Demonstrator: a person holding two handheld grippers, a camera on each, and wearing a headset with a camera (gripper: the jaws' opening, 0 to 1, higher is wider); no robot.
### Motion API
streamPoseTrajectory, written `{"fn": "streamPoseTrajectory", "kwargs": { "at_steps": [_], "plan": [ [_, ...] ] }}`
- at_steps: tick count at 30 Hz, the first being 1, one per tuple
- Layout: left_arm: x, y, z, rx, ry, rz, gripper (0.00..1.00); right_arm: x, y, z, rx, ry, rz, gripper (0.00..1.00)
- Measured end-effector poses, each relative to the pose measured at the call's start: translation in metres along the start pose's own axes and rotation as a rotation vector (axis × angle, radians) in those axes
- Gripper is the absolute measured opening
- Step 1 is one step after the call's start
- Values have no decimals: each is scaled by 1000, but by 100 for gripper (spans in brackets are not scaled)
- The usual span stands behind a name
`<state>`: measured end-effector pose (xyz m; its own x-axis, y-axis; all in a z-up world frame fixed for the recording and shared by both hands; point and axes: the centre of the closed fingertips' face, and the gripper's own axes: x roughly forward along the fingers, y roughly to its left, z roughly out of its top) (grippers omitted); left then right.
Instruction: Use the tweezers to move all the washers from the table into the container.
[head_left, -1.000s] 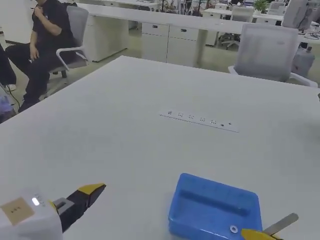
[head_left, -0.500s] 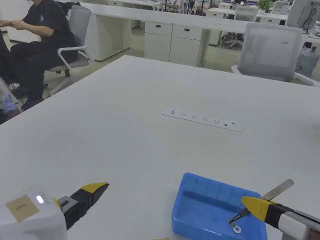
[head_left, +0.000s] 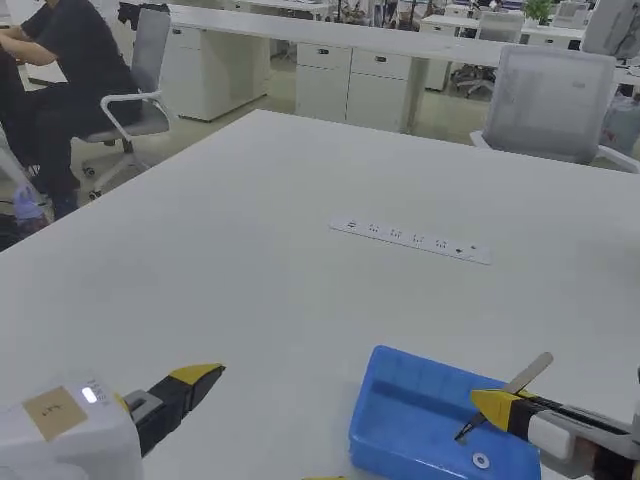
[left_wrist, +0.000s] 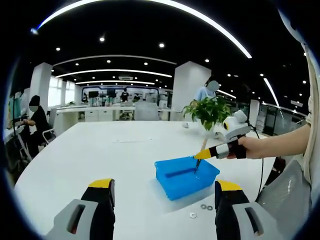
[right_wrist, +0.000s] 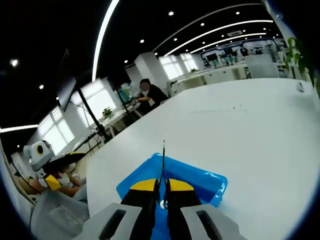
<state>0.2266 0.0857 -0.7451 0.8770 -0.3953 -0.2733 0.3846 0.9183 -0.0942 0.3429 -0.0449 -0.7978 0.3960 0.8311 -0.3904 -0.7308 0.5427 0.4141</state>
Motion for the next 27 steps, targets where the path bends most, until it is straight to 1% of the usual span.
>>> {"fn": "streamPoseTrajectory", "kwargs": {
  "at_steps": [5, 11, 12, 17, 27],
  "plan": [
    [0, -1, -2, 3, 8, -7, 83, 7, -3, -9, -59, 39, 2, 3],
    [1, 0, -2, 4, 9, -6, 82, 14, -5, -15, -103, 72, 3, 3],
    [1, 0, -1, 3, 6, -7, 82, 14, -7, -16, -111, 82, 7, 3],
    [1, 0, -1, 0, 6, -6, 82, 18, -8, -20, -133, 106, 17, 3],
    [0, 2, 1, -8, -6, 2, 82, 21, -13, -22, -176, 125, 6, 3]
  ]
}}
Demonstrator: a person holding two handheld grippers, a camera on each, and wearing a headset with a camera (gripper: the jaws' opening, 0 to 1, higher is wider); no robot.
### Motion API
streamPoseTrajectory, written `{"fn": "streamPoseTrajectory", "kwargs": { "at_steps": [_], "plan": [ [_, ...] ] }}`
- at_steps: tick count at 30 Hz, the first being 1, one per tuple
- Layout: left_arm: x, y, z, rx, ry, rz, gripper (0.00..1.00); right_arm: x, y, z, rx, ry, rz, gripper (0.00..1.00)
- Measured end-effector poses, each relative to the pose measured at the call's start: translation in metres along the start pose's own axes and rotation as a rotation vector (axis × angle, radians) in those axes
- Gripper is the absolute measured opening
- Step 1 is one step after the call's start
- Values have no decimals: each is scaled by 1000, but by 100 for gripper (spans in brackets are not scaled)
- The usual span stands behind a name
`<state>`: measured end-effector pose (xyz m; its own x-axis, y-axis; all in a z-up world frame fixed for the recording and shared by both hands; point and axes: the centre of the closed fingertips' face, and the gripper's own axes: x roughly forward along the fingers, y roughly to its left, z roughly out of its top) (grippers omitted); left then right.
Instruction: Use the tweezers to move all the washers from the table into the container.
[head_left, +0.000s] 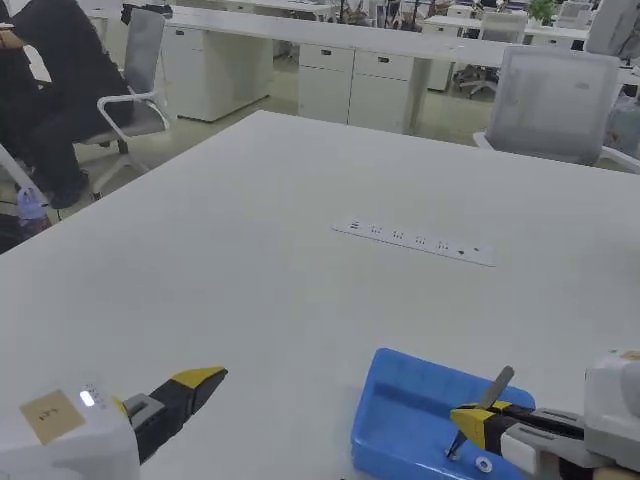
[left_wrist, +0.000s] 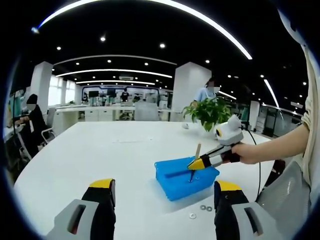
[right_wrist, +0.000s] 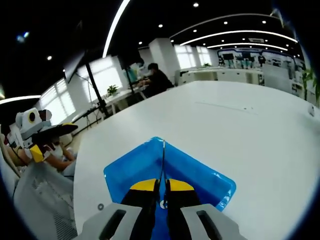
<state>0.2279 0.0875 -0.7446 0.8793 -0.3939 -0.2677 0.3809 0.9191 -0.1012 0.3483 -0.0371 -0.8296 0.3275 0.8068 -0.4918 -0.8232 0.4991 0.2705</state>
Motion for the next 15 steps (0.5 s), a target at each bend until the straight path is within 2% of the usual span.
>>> {"fn": "streamPoseTrajectory", "kwargs": {
  "at_steps": [8, 15],
  "plan": [
    [-1, 1, 1, -5, -8, 5, 82, -2, 2, 2, -47, -5, -12, 4],
    [0, 0, 1, -5, -6, 4, 83, -12, 10, 14, -54, -57, -5, 4]
  ]
}}
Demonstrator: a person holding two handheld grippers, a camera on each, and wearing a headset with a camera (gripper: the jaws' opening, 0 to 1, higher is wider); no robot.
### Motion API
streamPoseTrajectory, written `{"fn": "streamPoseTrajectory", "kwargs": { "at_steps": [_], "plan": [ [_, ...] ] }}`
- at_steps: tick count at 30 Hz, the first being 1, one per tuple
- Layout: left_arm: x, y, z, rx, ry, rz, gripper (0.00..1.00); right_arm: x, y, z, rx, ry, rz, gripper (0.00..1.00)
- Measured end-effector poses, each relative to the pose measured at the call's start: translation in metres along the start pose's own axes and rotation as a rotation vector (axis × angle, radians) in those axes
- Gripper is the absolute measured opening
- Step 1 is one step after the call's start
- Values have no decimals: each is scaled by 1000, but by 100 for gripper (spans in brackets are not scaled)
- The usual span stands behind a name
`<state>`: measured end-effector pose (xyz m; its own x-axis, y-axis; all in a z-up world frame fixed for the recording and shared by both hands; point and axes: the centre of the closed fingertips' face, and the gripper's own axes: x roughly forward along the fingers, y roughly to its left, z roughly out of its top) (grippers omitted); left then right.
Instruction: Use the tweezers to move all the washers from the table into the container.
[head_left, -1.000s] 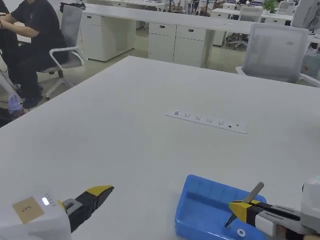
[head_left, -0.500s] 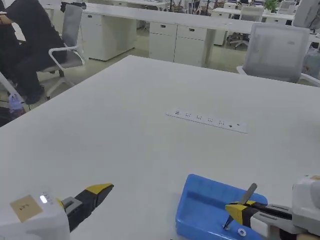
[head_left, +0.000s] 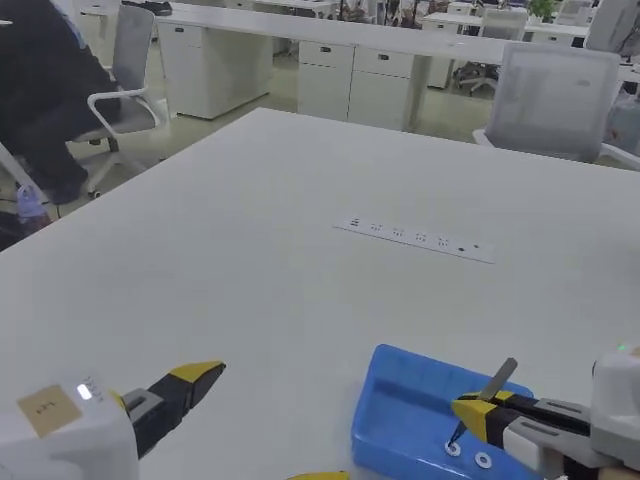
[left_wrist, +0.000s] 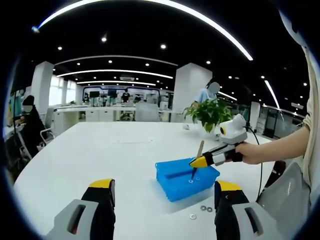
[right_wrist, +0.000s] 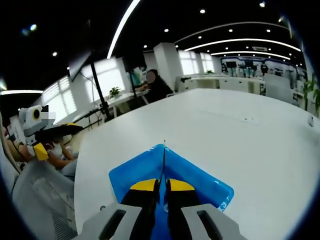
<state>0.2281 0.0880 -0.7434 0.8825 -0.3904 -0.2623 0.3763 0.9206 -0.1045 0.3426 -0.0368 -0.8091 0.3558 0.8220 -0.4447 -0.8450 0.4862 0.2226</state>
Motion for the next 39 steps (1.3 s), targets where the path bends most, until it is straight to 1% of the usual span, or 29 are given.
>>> {"fn": "streamPoseTrajectory", "kwargs": {
  "at_steps": [4, 11, 14, 20, 24, 28, 30, 36, 39],
  "plan": [
    [0, 0, 0, 1, 0, 0, 83, -7, 9, 10, -9, -37, 11, 4],
    [0, -1, 0, 1, 1, -4, 83, -17, 21, 23, -20, -76, 25, 4],
    [0, -1, 0, 1, 1, -4, 83, -21, 28, 29, -30, -90, 31, 4],
    [0, -1, 0, 2, 2, -3, 82, -27, 39, 34, -26, -116, 44, 4],
    [0, -1, 0, 1, 2, -4, 82, -31, 47, 32, -15, -122, 57, 4],
    [0, -2, 0, 4, 2, -5, 82, -34, 56, 26, 6, -122, 72, 4],
    [0, -2, 0, 2, 1, -4, 82, -34, 57, 22, 14, -118, 76, 4],
    [0, -3, -1, 4, 3, -6, 82, -34, 69, 6, 47, -93, 99, 4],
    [0, -3, -1, 3, 2, -6, 82, -32, 74, -1, 69, -77, 119, 4]
  ]
}}
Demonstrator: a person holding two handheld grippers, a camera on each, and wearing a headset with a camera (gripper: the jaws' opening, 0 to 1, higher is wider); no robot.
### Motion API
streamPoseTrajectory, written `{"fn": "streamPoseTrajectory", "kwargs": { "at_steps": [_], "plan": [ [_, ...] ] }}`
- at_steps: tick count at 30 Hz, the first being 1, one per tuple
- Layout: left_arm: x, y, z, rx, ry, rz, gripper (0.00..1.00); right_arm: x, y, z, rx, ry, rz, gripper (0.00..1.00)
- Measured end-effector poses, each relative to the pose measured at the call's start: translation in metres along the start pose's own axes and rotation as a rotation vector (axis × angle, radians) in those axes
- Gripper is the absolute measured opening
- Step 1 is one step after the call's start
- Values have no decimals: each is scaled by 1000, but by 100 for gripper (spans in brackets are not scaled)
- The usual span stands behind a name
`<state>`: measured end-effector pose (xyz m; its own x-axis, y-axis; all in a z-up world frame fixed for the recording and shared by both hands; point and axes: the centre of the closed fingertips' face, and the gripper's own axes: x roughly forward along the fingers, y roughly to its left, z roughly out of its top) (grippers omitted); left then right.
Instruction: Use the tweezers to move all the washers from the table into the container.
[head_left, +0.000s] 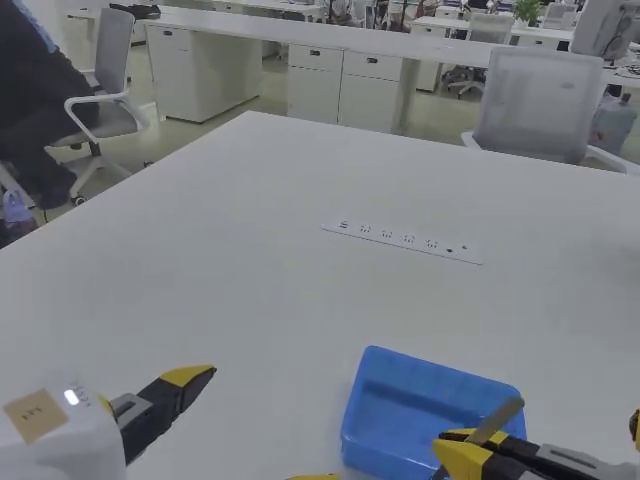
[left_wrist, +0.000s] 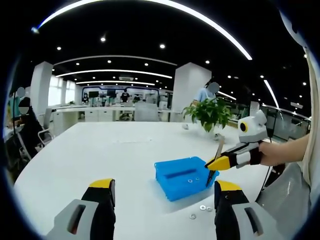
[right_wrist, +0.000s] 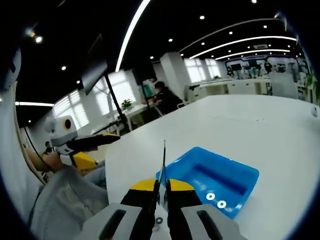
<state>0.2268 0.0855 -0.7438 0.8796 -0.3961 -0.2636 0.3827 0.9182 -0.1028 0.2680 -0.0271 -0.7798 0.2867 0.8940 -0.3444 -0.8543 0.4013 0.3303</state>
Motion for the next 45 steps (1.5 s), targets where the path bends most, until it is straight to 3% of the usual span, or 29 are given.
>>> {"fn": "streamPoseTrajectory", "kwargs": {
  "at_steps": [28, 45],
  "plan": [
    [0, -1, 0, 3, 7, -4, 82, 10, 8, -51, 110, 124, 22, 4],
    [0, 1, 0, 3, 6, -1, 82, 12, 8, -63, 128, 153, 26, 4]
  ]
}}
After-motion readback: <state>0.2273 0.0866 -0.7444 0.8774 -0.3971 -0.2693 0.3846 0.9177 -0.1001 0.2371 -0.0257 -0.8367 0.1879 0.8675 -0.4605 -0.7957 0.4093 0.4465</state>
